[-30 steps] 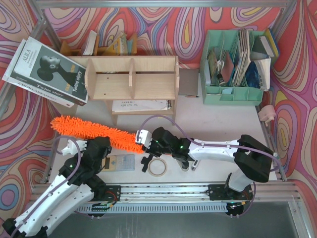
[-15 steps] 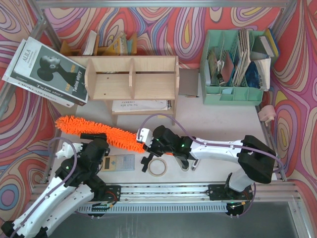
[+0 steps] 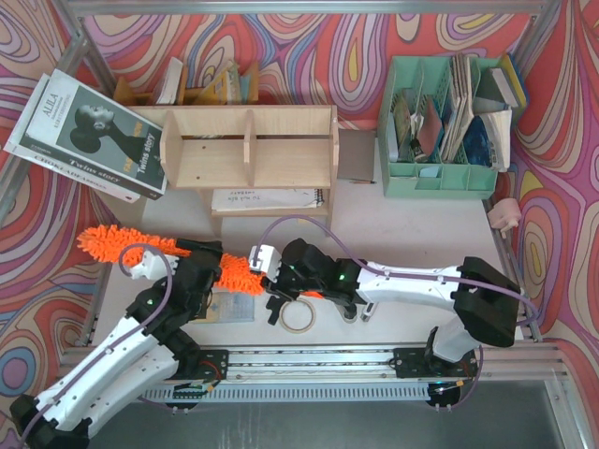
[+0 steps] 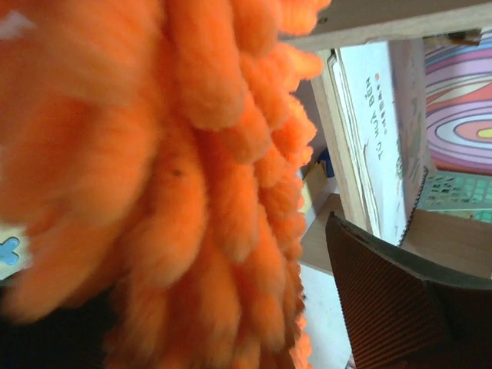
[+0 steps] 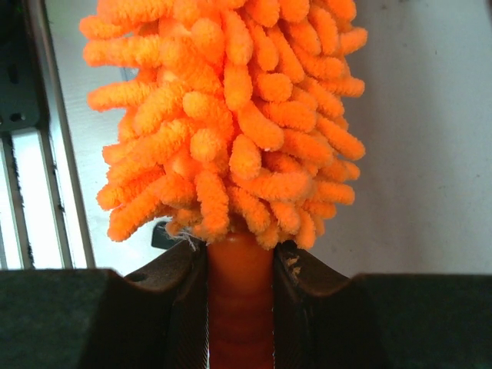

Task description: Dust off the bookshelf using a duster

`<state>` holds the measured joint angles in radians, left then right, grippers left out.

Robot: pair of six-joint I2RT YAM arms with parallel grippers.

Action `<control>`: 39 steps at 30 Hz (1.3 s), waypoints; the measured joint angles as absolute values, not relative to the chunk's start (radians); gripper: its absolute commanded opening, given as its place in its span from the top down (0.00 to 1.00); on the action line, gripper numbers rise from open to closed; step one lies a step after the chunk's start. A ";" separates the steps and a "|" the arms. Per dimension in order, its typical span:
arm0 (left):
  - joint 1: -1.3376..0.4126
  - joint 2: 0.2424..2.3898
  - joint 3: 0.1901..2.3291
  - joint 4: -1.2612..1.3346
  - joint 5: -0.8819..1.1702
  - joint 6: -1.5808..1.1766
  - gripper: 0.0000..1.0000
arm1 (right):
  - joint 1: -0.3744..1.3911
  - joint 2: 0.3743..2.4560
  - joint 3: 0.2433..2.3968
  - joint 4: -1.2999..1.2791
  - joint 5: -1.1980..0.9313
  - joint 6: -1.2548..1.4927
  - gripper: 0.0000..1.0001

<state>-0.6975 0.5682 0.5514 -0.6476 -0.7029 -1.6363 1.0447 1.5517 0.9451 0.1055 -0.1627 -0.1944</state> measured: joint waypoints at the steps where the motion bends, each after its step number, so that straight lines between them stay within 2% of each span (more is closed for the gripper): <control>1: -0.698 0.580 0.550 -0.636 -0.696 -1.637 0.40 | 1.049 1.552 0.950 0.105 -0.163 -0.194 0.94; 4: -0.698 0.594 0.522 -0.588 -0.681 -1.639 0.64 | 1.055 1.553 0.960 0.099 -0.162 -0.194 0.90; 6: -0.698 0.587 0.504 -0.581 -0.676 -1.644 0.77 | 1.055 1.557 0.960 0.093 -0.159 -0.190 0.85; 9: -0.698 0.566 0.500 -0.567 -0.678 -1.663 0.89 | 1.059 1.564 0.960 0.094 -0.159 -0.179 0.80; 12: -0.697 0.534 0.500 -0.577 -0.689 -1.673 1.00 | 1.060 1.565 0.960 0.113 -0.156 -0.176 0.70; 20: -0.696 0.490 0.488 -0.599 -0.701 -1.706 1.00 | 1.062 1.566 0.960 0.142 -0.138 -0.176 0.53; 24: -0.696 0.490 0.484 -0.600 -0.699 -1.716 1.00 | 1.062 1.571 0.960 0.146 -0.120 -0.175 0.49; 39: -0.696 0.446 0.484 -0.597 -0.712 -1.707 1.00 | 1.066 1.588 0.960 0.173 -0.107 -0.175 0.50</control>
<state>-0.6956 0.4458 0.4835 -0.5968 -0.7124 -1.7073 1.0660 1.5883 0.9604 0.1730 -0.1070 -0.1749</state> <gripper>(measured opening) 0.277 0.495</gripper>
